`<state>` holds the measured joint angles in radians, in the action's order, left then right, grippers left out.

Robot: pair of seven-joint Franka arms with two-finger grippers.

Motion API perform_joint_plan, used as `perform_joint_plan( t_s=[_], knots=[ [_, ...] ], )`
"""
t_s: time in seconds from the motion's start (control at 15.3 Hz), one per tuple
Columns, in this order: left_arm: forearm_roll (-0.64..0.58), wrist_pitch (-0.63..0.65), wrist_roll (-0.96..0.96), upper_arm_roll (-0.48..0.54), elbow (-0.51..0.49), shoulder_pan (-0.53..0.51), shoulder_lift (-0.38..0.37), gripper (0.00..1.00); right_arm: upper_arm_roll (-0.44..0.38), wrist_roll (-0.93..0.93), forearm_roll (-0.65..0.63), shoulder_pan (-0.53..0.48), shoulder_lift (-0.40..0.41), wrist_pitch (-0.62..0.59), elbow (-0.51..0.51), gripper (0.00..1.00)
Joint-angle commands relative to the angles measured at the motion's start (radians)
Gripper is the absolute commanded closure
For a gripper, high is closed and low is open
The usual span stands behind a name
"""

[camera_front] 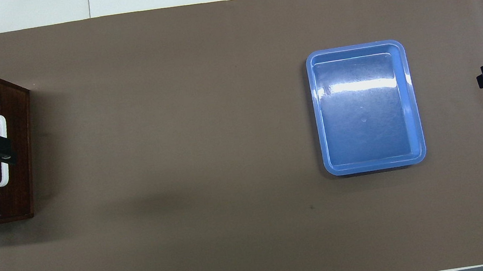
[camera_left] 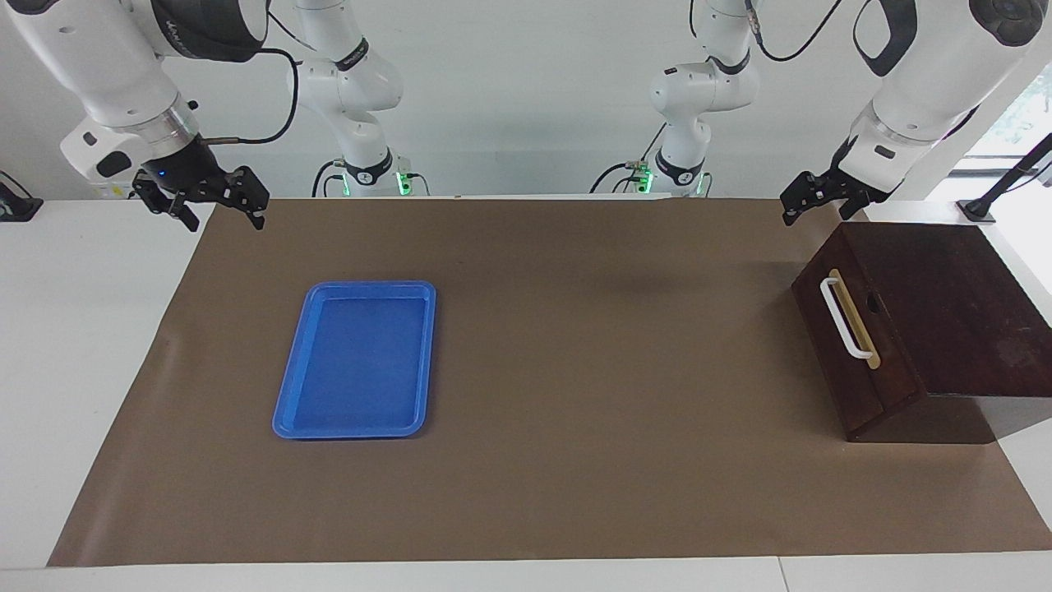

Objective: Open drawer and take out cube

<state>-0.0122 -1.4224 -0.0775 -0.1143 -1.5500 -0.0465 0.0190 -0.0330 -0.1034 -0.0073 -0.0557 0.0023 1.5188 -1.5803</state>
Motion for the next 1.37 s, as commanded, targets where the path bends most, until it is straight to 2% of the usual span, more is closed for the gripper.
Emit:
perform_joint_plan(
  t_s=[0.0,0.26,0.39,0.65,0.85,0.98,1.18,1.31],
  knots=[
    [0.015,-0.024,0.015,0.021,-0.024,0.019,-0.019,0.0,-0.001,0.01,-0.002,0.004,-0.018,0.003,-0.017,0.0],
    [0.006,-0.094,0.015,0.016,-0.039,0.017,-0.025,0.0,0.001,0.008,-0.002,0.005,-0.019,0.006,-0.02,0.0],
    [-0.015,-0.199,0.016,0.018,-0.106,0.016,-0.045,0.0,0.001,0.008,-0.002,0.005,-0.019,0.008,-0.02,0.0],
    [-0.133,-0.439,0.094,0.012,-0.254,0.017,-0.039,0.0,0.001,0.008,-0.002,0.005,-0.019,0.009,-0.018,0.0],
    [-0.182,-0.533,0.127,0.013,-0.3,0.013,-0.016,0.0,0.001,0.01,-0.002,0.005,-0.021,0.009,-0.023,0.0],
    [-0.265,-0.608,0.128,0.012,-0.343,0.016,-0.007,0.0,0.001,0.01,-0.002,0.005,-0.019,0.011,-0.021,0.0],
    [-0.394,-0.719,0.13,0.012,-0.349,0.014,0.071,0.0,0.001,0.01,-0.002,0.005,-0.019,0.011,-0.023,0.0],
    [-0.419,-0.776,0.128,0.015,-0.348,0.011,0.11,0.0,0.001,0.01,-0.002,0.007,-0.021,0.011,-0.024,0.0]
  ],
)
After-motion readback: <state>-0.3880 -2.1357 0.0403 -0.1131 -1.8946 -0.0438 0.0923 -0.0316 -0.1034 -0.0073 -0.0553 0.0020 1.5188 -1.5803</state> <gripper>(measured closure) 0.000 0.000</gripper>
